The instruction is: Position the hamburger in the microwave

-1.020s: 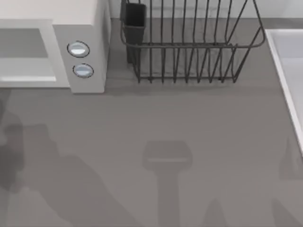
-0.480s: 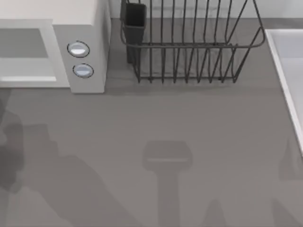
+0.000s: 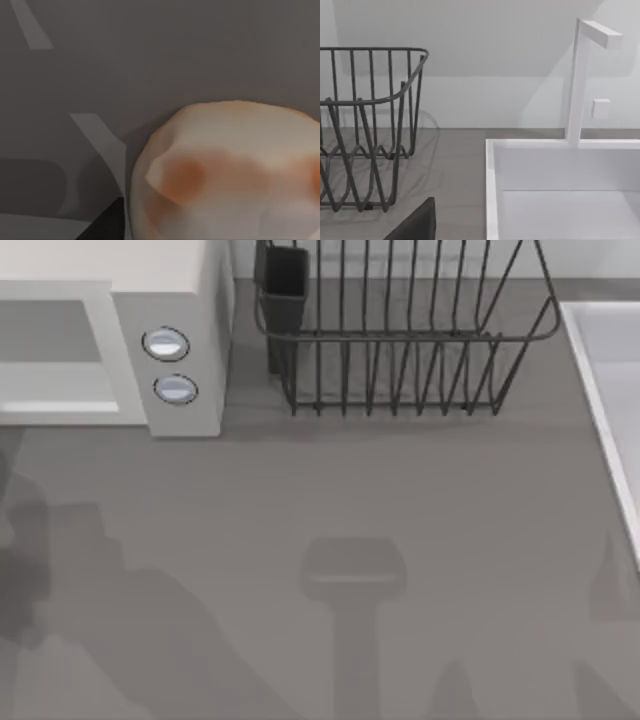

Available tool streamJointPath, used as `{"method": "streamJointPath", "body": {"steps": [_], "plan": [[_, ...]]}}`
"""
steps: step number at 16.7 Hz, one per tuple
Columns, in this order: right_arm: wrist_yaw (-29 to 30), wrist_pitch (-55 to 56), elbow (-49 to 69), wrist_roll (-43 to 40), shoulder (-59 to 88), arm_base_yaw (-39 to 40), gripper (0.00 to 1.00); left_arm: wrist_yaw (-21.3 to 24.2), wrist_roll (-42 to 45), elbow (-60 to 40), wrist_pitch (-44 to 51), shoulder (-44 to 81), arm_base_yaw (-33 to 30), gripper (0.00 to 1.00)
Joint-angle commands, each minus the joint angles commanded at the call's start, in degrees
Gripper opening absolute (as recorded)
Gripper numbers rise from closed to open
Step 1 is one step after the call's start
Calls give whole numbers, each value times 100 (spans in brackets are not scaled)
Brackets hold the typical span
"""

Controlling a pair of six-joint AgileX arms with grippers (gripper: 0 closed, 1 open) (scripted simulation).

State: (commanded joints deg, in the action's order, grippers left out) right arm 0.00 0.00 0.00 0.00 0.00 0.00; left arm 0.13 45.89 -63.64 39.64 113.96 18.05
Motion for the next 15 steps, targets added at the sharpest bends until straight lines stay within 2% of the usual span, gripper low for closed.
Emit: {"method": "streamJointPath", "body": {"steps": [2,3,10,11,15], "plan": [[0,0,0,0,0,0,100,0,0,0,0,0,0,2],[0,0,0,0,0,0,100,0,0,0,0,0,0,0],[0,0,0,0,0,0,100,0,0,0,0,0,0,0],[0,0,0,0,0,0,100,1,0,13,403,-421,-127,0],[0,0,0,0,0,0,100,-63,27,-55,707,-703,-48,0]]}}
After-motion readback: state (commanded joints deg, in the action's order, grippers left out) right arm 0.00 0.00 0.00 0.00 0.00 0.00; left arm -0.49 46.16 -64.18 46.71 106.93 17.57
